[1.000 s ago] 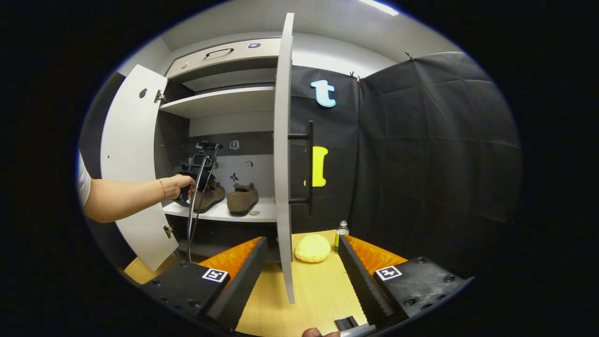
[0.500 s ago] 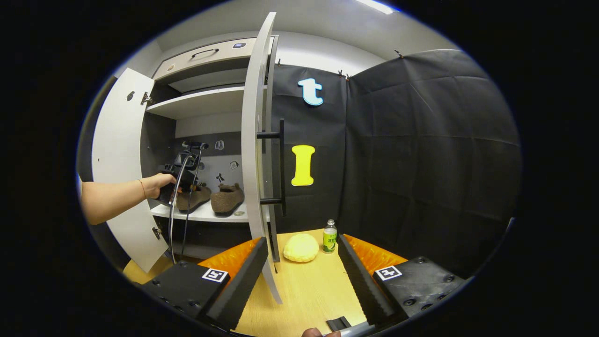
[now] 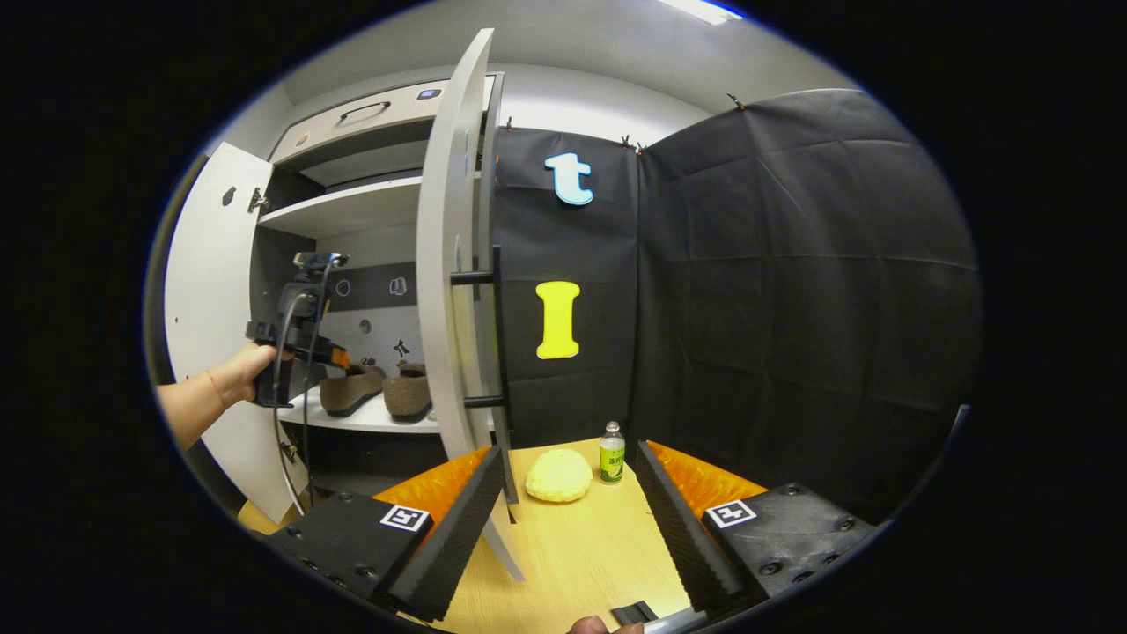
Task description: Grab one shoe with the right hand and put it into the shoe cabinet, grab the other shoe with the left hand and put it into the shoe cabinet; then close the right door with the right hand and the left door with the left hand.
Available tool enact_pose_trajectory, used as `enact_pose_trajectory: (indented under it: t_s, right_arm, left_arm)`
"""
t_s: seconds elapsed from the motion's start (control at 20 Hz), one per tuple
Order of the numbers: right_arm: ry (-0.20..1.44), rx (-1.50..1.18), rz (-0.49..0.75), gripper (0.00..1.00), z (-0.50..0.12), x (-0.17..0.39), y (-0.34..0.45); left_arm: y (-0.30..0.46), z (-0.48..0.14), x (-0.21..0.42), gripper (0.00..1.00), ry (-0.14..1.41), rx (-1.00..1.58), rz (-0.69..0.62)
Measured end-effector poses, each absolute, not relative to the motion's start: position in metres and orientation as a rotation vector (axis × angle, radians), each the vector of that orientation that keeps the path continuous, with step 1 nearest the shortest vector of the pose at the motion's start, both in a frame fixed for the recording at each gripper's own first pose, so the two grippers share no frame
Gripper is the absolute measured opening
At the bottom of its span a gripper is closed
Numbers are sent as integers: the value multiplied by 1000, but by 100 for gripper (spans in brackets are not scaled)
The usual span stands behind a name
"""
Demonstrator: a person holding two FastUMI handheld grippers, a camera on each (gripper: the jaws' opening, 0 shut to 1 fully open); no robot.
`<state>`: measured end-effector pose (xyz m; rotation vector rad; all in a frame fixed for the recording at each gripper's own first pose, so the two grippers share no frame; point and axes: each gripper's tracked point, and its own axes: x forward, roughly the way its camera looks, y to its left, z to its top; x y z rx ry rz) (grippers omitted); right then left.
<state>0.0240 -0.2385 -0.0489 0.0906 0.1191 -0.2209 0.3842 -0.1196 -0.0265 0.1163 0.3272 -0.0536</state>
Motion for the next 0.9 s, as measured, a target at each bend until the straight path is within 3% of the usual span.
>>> enact_pose_trajectory:
  t_s: [0.35, 0.85, 0.9]
  right_arm:
    - [100, 157, -246, 99, -28, 61, -277]
    - [86, 190, -175, 98, -13, 94, -267]
    - [85, 193, -170, 98, -12, 94, -265]
  left_arm:
    - [-157, 47, 272, 97, 77, -21, -179]
    - [-135, 41, 148, 100, 59, -68, -184]
    - [-130, 37, 140, 96, 67, -71, -185]
